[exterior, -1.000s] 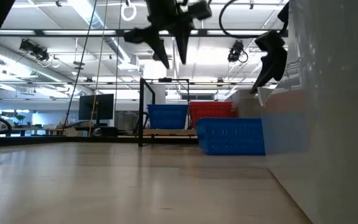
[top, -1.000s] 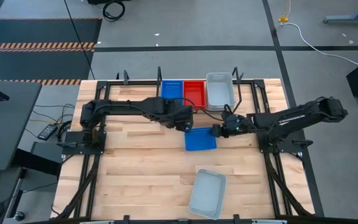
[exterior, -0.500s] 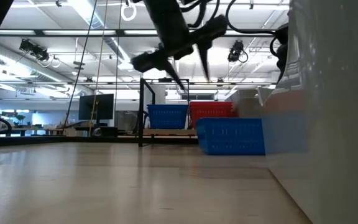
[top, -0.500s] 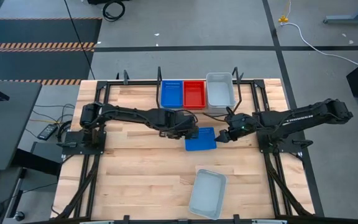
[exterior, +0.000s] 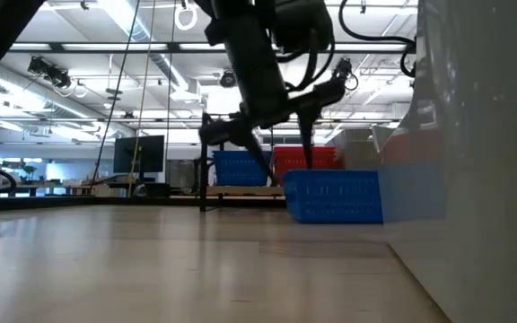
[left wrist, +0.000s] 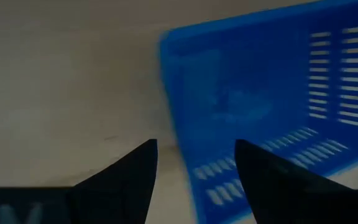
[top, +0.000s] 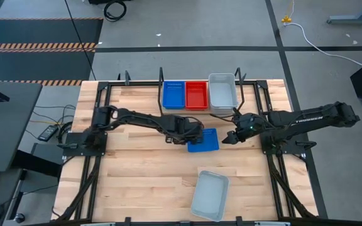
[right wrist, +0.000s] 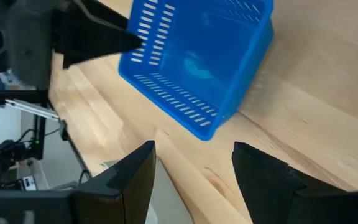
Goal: Stack baskets on shelf by color
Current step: Stack the blue bin on the blue bin on the shelf
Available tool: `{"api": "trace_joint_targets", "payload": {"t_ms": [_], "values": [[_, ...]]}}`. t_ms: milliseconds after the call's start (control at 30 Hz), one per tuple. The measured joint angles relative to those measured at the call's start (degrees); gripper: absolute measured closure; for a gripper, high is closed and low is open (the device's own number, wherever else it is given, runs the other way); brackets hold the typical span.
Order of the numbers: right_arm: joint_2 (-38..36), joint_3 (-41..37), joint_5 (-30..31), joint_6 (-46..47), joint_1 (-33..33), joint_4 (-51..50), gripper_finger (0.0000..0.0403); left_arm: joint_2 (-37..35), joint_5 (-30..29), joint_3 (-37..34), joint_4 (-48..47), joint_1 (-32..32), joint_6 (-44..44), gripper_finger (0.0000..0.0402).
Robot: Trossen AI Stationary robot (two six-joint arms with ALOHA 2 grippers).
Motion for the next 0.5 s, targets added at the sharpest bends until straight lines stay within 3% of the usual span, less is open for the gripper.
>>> {"api": "trace_joint_targets", "payload": {"t_ms": [233, 333, 500], "values": [[-0.9, 0.0, 0.0, 0.4, 0.0, -0.8, 0.0186, 2.6, 1.0, 0.0, -0.8, 0.2, 7.1, 0.0203], [-1.0, 0.0, 0.1, 0.4, 0.0, -0.8, 0.0186, 2.6, 1.3, 0.0, -0.5, 0.5, 9.8, 0.0251], [-0.9, 0.0, 0.4, 0.4, 0.0, -0.6, 0.0186, 2.6, 1.2, 0.0, -0.3, 1.2, 13.3, 0.0364]]}}
